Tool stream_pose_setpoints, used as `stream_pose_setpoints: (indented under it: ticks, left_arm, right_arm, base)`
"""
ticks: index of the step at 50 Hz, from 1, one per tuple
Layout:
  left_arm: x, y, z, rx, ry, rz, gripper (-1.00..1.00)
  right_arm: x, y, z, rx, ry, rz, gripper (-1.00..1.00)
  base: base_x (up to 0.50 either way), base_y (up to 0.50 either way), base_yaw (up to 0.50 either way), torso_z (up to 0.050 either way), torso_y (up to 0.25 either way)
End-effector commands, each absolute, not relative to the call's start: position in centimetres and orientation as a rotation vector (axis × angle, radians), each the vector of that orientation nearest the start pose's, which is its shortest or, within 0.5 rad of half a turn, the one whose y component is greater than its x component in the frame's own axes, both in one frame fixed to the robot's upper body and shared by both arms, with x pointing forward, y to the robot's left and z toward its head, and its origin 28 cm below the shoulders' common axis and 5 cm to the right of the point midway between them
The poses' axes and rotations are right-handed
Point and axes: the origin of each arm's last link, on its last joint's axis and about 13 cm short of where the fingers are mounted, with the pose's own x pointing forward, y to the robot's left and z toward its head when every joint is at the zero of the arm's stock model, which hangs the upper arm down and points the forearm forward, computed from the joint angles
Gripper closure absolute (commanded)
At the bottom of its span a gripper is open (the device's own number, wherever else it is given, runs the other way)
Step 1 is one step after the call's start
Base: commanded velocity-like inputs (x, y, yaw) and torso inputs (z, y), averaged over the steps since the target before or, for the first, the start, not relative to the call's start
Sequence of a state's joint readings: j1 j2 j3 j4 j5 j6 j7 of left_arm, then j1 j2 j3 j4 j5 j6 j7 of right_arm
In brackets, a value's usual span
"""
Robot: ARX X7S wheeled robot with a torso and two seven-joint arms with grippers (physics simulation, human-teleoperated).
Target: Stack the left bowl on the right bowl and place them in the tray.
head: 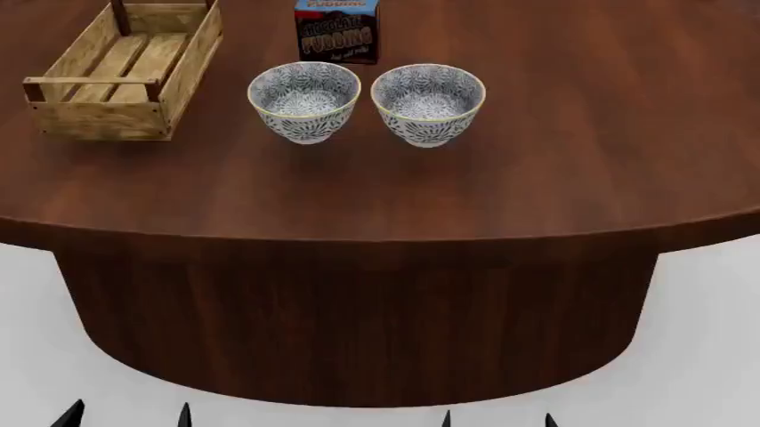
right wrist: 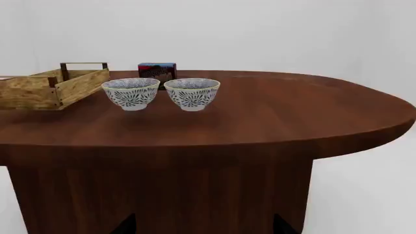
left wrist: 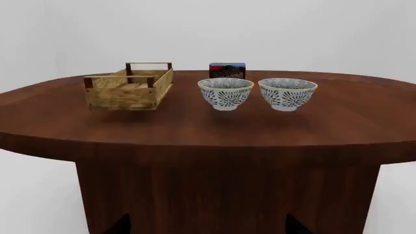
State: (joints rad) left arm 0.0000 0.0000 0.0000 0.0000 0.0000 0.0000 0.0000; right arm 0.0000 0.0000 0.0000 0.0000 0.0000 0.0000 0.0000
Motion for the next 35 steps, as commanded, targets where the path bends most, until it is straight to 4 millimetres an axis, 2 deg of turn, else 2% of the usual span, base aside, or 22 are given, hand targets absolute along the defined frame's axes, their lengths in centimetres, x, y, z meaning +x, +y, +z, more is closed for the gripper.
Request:
stream_pose_setpoints:
  ticks: [1,10,20,25,28,35]
  left_arm:
    - [21.0,20.5,1.3,0.0,0.0,0.0,-1.0]
    - [21.0,20.7,1.4,-0.023,-0.014,-0.028,-1.0]
    - [21.0,20.9,1.6,-0.053,-0.009,-0.036,-1.0]
    - [21.3,21.2,2.7,-0.02,-0.047,-0.018,-1.0]
    - [21.7,21.3,4.8,-0.012,-0.088,-0.023,-1.0]
    - [23.0,21.7,8.8,-0.053,-0.143,-0.016,-1.0]
  right_arm:
    - [21.0,-9.6,1.3,0.0,0.0,0.0,-1.0]
    - [21.1,-9.7,1.1,0.01,0.0,-0.008,-1.0]
    - [21.0,-9.6,1.3,0.01,-0.004,-0.007,-1.0]
    - [21.4,-9.3,4.0,-0.041,-0.042,-0.016,-1.0]
    - [21.8,-9.6,6.5,-0.085,-0.074,-0.025,-1.0]
    - [22.7,-10.3,10.4,-0.101,-0.157,-0.044,-1.0]
  base:
    - [0.0,0.0,0.0,0.0,0.0]
    - [0.0,0.0,0.0,0.002,0.0]
    - [0.0,0.0,0.0,0.048,0.0]
    - [0.0,0.0,0.0,0.05,0.0]
    - [0.0,0.0,0.0,0.05,0.0]
    - [0.0,0.0,0.0,0.05,0.0]
